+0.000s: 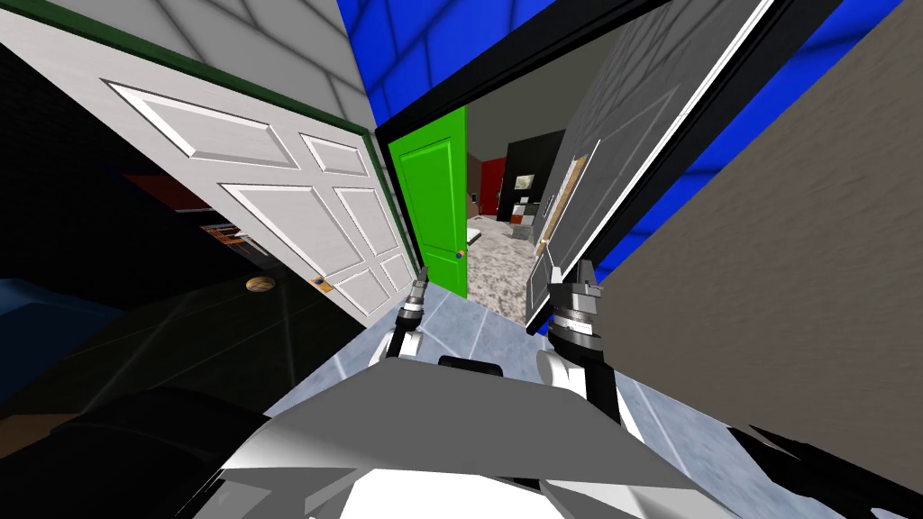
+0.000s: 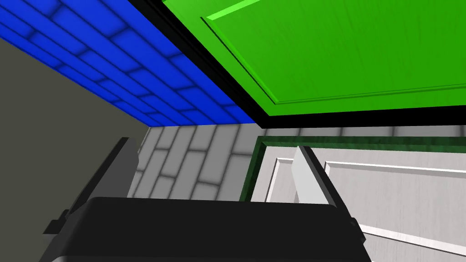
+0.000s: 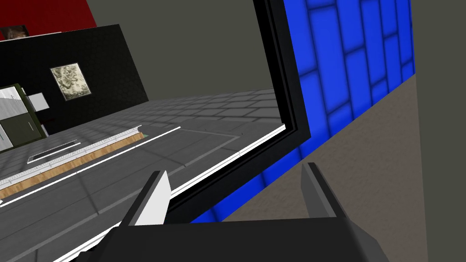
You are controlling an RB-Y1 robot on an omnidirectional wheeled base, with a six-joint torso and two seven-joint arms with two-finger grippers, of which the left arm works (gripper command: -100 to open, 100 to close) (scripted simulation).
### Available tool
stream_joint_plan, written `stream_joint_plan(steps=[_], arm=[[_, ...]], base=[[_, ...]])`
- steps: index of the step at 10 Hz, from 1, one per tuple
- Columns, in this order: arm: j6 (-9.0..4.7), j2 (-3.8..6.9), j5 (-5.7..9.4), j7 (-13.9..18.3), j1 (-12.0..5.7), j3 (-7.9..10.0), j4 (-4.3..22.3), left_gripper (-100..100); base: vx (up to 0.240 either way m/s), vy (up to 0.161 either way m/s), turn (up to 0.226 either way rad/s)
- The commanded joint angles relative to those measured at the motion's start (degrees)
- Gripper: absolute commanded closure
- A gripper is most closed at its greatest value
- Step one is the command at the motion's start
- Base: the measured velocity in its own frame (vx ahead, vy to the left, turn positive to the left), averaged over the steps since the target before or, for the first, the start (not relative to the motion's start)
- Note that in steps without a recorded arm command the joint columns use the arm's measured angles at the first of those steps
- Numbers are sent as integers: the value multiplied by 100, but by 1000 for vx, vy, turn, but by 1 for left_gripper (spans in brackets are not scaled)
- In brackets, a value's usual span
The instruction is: Push the door open
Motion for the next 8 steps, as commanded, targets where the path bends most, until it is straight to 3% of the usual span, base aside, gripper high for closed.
stream_joint_plan(steps=[1, 8], arm=[[-40, 17, -61, -199, -69, -23, 212, -100], [-249, 136, -298, -1013, -409, -53, 1217, -100]], base=[[100, 21, 0], [101, 29, 1]])
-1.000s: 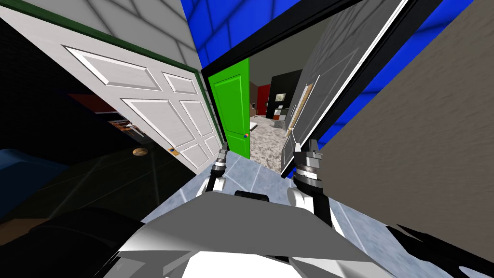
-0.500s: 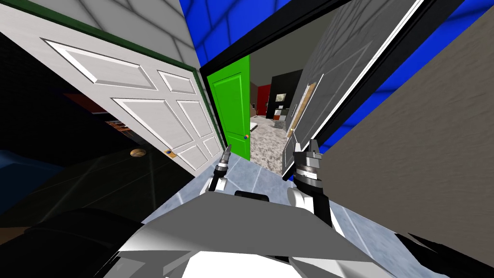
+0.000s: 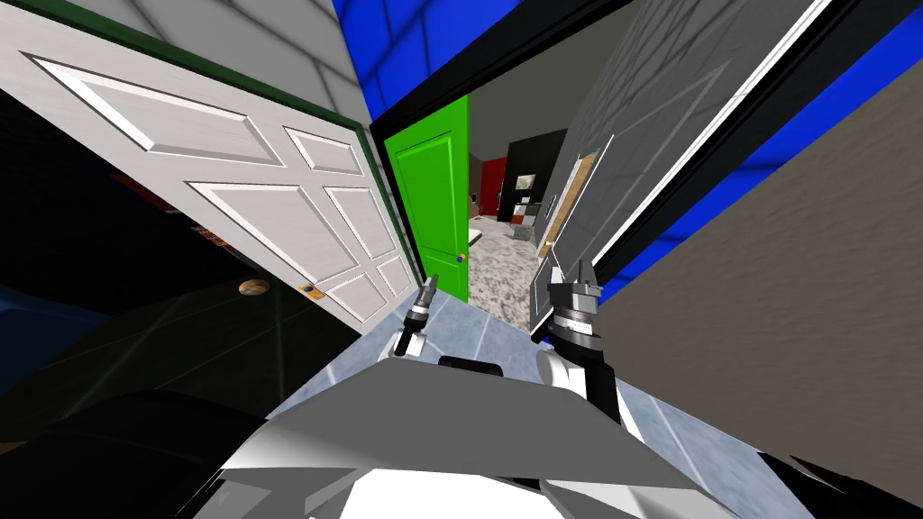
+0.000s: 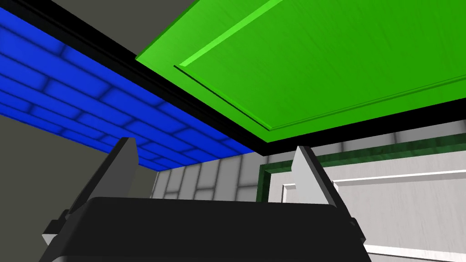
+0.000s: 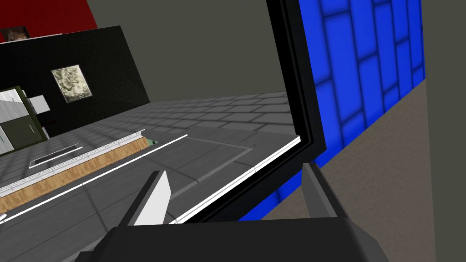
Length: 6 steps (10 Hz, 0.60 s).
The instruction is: Push the door open
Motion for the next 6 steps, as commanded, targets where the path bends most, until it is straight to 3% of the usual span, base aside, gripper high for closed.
stream_joint_plan(steps=[1, 6], arm=[[-30, 25, -60, -210, -89, -10, 215, -100], [-188, 74, -239, -827, -346, -33, 967, -100]], base=[[99, 43, 2], [93, 29, 0]])
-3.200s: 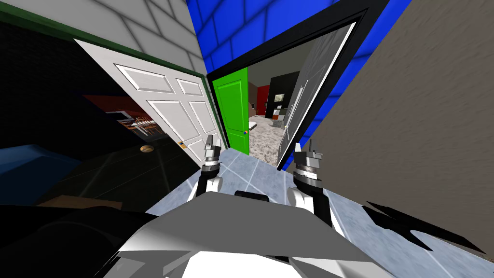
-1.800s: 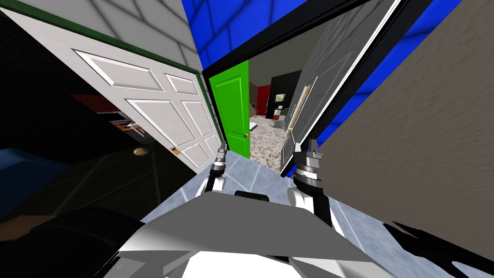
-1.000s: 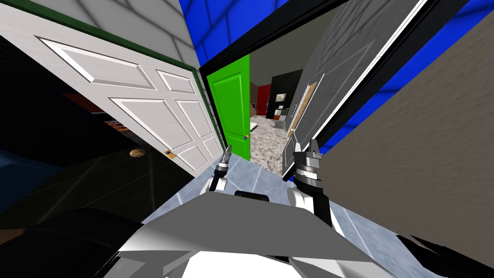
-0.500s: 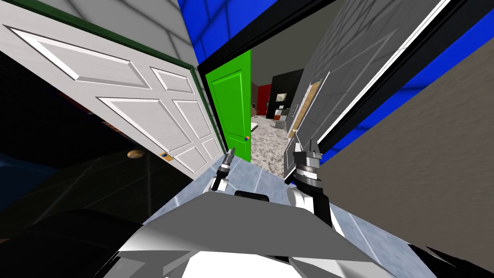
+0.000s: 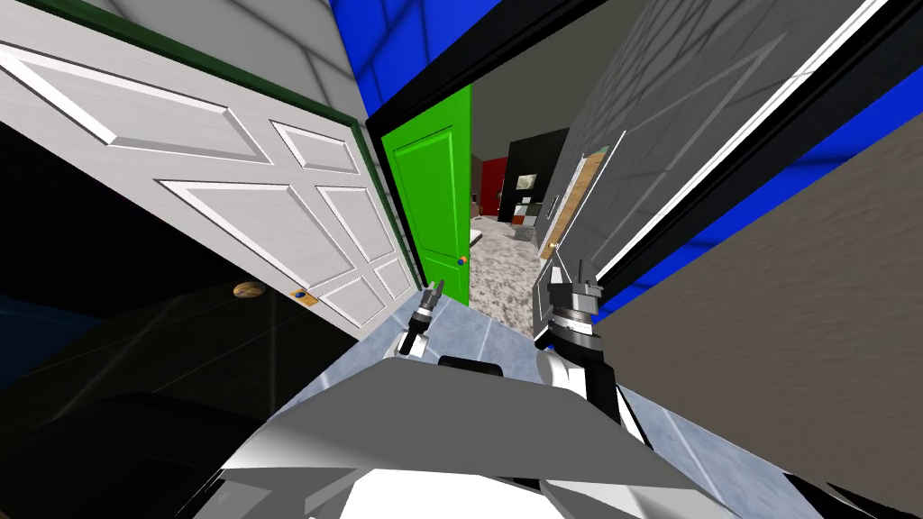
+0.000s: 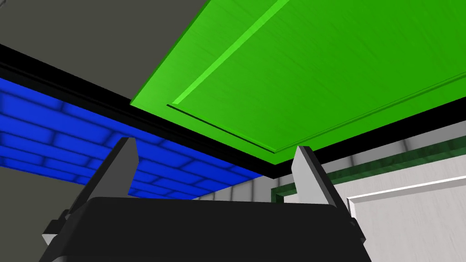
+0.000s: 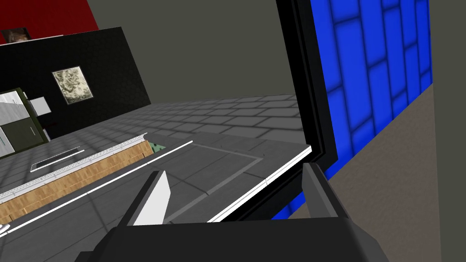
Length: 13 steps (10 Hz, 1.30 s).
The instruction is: Push the door open
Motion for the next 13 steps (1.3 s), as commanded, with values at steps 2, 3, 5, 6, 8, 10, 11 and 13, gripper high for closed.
stream_joint_plan(steps=[2, 3, 5, 6, 8, 10, 11, 13], arm=[[-96, 32, -86, -329, -166, 7, 454, -100], [-128, 36, -122, -454, -218, 2, 608, -100], [-191, 42, -195, -702, -321, -7, 914, -100], [-223, 46, -231, -826, -373, -11, 1068, -100], [-285, 42, -301, -1068, -474, -20, 1366, -100], [-347, 39, -371, -1309, -575, -29, 1664, -100], [-378, 37, -406, -1429, -625, -34, 1811, -100], [-436, 25, -472, -1656, -720, -42, 2092, -100]], base=[[115, 21, 1], [99, 36, 2], [99, 46, -1], [88, 35, 1], [99, 27, 1], [103, 30, 0], [107, 36, 1], [91, 39, 1]])
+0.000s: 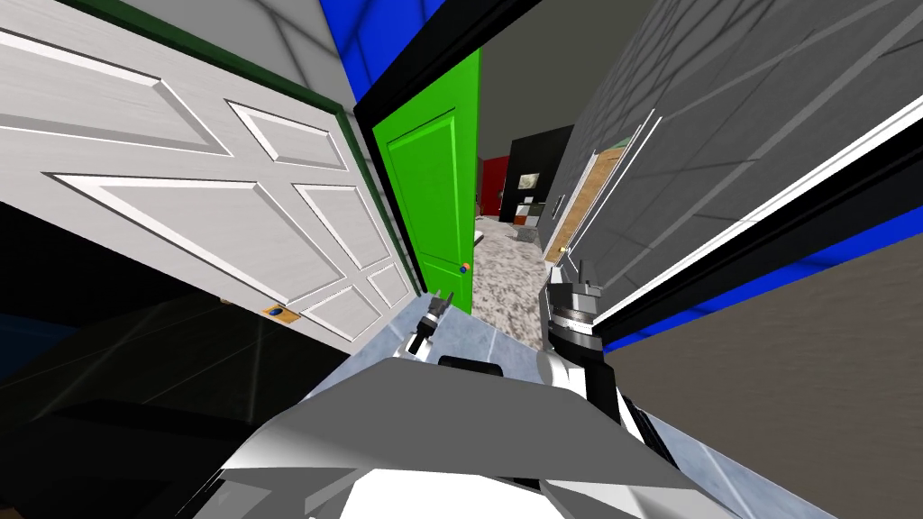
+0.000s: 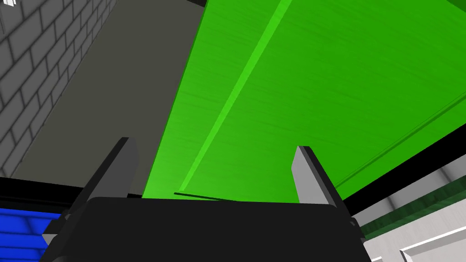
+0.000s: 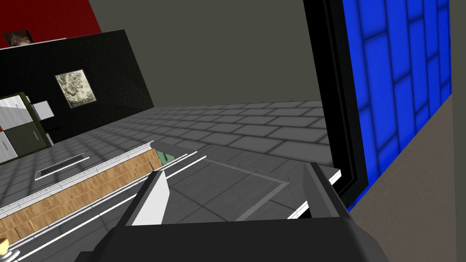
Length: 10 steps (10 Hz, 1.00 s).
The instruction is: Push the door open
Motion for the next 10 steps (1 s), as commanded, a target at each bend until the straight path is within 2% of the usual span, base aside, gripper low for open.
stream_joint_plan(steps=[1, 10], arm=[[-46, 10, -54, -181, -46, -12, 191, -100], [-280, -76, -318, -1090, -426, -45, 1314, -100]], base=[[88, 26, -2], [100, 27, 1]])
